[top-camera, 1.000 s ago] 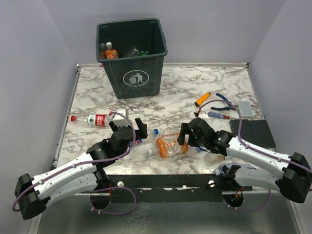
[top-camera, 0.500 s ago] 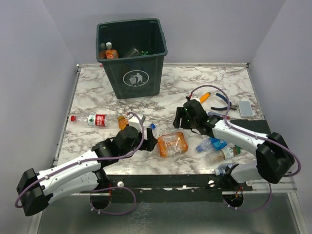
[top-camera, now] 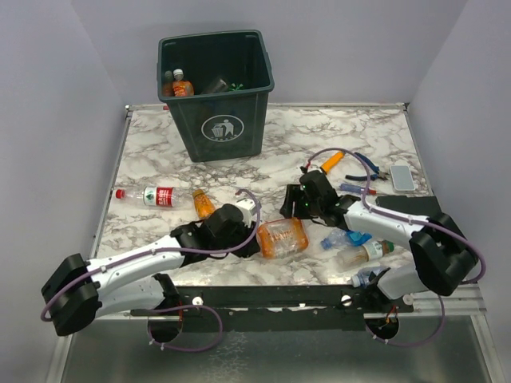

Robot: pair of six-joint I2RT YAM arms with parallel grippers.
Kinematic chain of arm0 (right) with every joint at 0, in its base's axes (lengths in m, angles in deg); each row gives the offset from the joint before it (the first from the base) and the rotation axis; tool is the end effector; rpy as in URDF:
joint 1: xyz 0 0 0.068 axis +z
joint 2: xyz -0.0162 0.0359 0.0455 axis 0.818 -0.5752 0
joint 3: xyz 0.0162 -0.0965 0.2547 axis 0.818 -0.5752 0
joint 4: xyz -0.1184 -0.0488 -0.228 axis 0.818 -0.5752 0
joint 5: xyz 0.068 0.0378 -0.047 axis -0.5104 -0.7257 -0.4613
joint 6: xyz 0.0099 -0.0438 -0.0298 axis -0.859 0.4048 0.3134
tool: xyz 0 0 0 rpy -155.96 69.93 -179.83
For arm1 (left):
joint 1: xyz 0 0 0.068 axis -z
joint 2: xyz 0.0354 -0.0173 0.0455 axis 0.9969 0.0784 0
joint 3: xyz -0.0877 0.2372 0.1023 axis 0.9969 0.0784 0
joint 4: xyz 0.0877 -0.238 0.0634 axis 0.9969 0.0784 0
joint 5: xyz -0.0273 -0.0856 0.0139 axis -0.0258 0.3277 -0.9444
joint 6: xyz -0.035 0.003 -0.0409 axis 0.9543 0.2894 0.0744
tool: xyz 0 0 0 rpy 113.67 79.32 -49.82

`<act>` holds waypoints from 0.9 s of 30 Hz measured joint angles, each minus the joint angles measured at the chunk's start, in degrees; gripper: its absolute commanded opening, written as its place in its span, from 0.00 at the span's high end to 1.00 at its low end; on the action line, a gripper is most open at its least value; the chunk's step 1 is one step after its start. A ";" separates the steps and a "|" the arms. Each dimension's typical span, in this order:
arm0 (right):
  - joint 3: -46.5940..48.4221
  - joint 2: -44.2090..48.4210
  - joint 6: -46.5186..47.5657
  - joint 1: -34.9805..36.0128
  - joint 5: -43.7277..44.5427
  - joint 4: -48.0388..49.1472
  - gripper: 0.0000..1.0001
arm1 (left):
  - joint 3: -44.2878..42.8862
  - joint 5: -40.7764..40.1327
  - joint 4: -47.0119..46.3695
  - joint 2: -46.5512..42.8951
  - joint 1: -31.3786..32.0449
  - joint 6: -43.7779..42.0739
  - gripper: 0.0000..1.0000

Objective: Put the plastic bottles in the bin
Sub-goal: Pick up the plastic bottle from the corner of the board.

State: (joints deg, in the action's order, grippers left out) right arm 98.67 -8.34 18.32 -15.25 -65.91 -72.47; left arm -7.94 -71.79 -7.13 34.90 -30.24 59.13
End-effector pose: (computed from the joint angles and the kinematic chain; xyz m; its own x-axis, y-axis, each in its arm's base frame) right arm 0.2282 0.1863 0.1919 -0.7872 0.0756 -0.6120 -0.1961 0.9102 0.3648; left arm 0.1172 -0.1747 0.2135 -0.7456 0.1855 -0.6400 0.5559 0.7028 -0.4439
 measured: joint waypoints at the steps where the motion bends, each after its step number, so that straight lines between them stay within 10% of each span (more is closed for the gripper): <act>1: -0.98 0.52 -0.22 0.00 -0.02 -0.02 0.36 | -0.39 1.22 -0.02 2.05 0.04 -0.70 0.84; 16: -12.20 13.22 -4.42 0.00 -0.28 -0.20 0.35 | -6.91 -1.27 -0.57 19.74 0.37 -0.63 0.96; 27: -17.14 17.42 -10.16 0.00 -1.53 0.22 0.12 | -15.91 -16.06 -3.80 25.55 0.37 1.01 0.90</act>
State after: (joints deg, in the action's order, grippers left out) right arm 81.54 9.08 8.15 -15.25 -67.44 -72.25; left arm -23.85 -87.86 -10.93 60.45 -29.87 60.14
